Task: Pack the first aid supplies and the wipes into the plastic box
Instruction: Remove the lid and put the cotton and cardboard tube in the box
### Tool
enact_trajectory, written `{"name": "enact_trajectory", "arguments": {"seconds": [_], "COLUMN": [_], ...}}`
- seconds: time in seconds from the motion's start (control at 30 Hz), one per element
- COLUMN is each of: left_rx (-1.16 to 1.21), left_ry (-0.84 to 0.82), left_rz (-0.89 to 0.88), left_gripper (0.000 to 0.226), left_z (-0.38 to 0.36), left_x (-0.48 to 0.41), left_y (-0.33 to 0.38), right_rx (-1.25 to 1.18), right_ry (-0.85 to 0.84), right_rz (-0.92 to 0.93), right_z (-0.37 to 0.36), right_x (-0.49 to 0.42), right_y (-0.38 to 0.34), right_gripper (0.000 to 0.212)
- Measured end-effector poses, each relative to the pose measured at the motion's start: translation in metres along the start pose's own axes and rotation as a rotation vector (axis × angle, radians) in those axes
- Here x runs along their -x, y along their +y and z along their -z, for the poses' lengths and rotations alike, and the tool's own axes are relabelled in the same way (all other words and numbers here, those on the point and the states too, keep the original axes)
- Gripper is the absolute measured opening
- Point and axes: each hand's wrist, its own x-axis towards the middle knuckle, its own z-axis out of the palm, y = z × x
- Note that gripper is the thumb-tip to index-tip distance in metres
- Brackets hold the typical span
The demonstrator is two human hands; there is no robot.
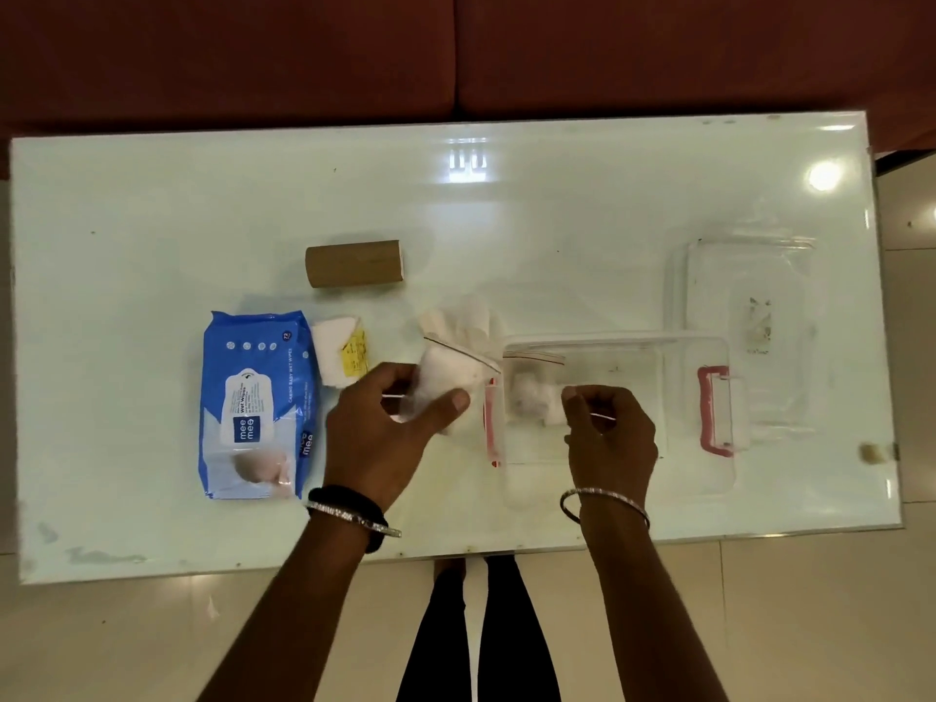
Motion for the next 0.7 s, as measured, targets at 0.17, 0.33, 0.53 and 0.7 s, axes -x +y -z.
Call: {"name": "enact_trajectory", "arguments": {"seconds": [0.17,0.33,0.53,0.7], "left_rx": [0.226,0.204,-0.140,-0.133], "left_ry": [-0.094,-0.233,-0.054,-0.054], "left_rz": [0.109,0.068,-0.172,-0.248], "left_gripper": [0.053,0.045,0.040,0.050], "left_z": [-0.028,-0.046,-0.054,-0.066], "left_x": [0.028,0.045,0.041,0.039], "left_y": [0.002,-0.003,-0.008,-0.014], "right_rx": [-0.355,-0.326,-0.138,0.002], "right_ry": [-0.459,-0.471,-0.118,-0.048], "right_rz": [-0.061,-0.062,-0.127,-0.212], "right_z": [0.017,0.027,0.042,0.028], "right_x": [0.041,0.038,-0.019,-0.053], "right_y": [-0.017,-0.008,0.012,0.026], "right_gripper": [0.033,0.027,0.055,0.052]}}
